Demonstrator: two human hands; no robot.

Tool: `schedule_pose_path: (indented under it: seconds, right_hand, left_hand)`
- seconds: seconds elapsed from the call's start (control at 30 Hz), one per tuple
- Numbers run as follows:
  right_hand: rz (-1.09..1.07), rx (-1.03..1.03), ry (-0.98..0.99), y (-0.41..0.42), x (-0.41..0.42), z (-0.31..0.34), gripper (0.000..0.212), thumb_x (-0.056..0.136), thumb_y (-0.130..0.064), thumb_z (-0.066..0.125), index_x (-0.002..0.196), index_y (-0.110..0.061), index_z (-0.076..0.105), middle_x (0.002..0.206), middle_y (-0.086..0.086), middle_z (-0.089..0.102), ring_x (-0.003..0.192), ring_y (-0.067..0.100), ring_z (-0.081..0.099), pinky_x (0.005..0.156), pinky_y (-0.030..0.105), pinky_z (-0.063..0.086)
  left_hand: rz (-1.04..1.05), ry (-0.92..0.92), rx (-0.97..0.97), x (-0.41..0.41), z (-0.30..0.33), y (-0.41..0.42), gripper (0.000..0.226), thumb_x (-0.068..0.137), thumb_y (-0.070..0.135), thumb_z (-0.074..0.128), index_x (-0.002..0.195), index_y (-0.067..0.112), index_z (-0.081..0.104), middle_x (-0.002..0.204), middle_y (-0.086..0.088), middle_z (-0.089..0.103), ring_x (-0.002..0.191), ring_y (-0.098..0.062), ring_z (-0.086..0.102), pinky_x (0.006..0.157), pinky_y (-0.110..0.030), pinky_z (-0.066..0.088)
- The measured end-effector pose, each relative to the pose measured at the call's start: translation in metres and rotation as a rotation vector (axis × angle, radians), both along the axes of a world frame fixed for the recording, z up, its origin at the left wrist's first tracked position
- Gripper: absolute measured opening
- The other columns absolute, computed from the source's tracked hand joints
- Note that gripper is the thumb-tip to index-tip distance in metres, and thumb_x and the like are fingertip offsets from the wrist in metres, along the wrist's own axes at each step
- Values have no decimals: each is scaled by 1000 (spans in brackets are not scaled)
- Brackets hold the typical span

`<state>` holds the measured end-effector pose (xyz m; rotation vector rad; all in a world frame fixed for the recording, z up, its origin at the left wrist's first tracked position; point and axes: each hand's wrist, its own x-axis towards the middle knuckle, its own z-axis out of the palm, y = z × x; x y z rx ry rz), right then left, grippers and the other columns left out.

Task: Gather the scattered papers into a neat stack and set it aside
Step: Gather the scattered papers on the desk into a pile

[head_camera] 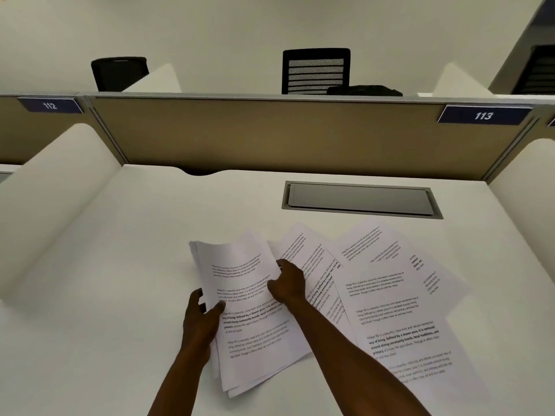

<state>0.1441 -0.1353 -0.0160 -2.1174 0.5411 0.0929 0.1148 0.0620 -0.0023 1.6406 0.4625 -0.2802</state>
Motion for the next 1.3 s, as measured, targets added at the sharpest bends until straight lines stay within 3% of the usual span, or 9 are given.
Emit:
schedule_pose_path:
  seconds: [0.27,0.4,0.5,0.6,0.67,0.77,1.0,1.1,1.3]
  right_hand:
    - [49,-71,-262,46,-40,35,34,82,-14,56,116,-22,61,110,3,63,98,20,62,86,37,55]
    - [233,-142,-415,88,-78,49,32,86,-21,51,118,-24,58,113,0,60,104,18,57,86,33,55]
    - [315,-219,-491,109,-98,45,28,84,-23,61,111,-24,63,106,-1,64,96,18,61,81,30,57]
    - [349,-256,-522,110,-102,42,27,81,-23,64,108,-25,64,102,-1,65,91,19,62,76,30,58]
    - [342,-232,-497,101,-98,43,28,83,-24,59,112,-22,62,106,2,64,96,20,61,79,32,57]
    - [248,-223,-476,85,-85,44,29,87,-26,54,115,-24,58,110,0,61,100,17,59,81,31,57]
    - [138,-101,-325,55,-73,33,33,85,-14,56,112,-33,50,112,-4,55,106,13,50,82,31,53]
    - [94,7,-152,45,-72,28,41,89,-22,55,129,-27,44,123,1,54,116,18,49,94,32,49]
    - [22,349,21,25,-73,29,61,85,-49,63,138,-29,39,132,-8,51,124,16,50,109,37,42]
  left_hand:
    - [-18,40,-48,-5,4,13,63,88,10,70,139,19,35,122,-14,59,103,-37,64,88,-55,56]
    - [36,61,-114,-9,-5,25,52,89,-3,62,135,13,41,117,-16,61,101,-38,63,76,-45,57]
    - [80,108,-273,-19,-10,29,22,101,16,46,121,13,54,98,-14,70,88,-29,67,64,-35,61]
    - [74,87,-194,-29,-17,33,30,102,29,41,109,15,66,82,-9,73,86,-26,63,59,-32,62]
    - [111,80,-284,-30,-8,31,29,94,11,58,122,13,56,102,-15,69,95,-32,62,64,-37,62]
    - [64,64,-185,-31,-2,33,72,66,7,75,131,11,45,119,-19,63,100,-40,66,65,-41,61]
    - [44,67,-204,-39,1,42,65,85,-2,69,140,20,42,127,-17,62,99,-39,68,64,-42,62]
    - [41,95,-313,-42,9,50,75,72,5,78,137,23,46,128,-19,63,105,-46,66,76,-56,59]
    - [23,104,-497,-47,23,64,64,84,-6,58,137,30,52,130,-14,65,114,-47,63,94,-71,45]
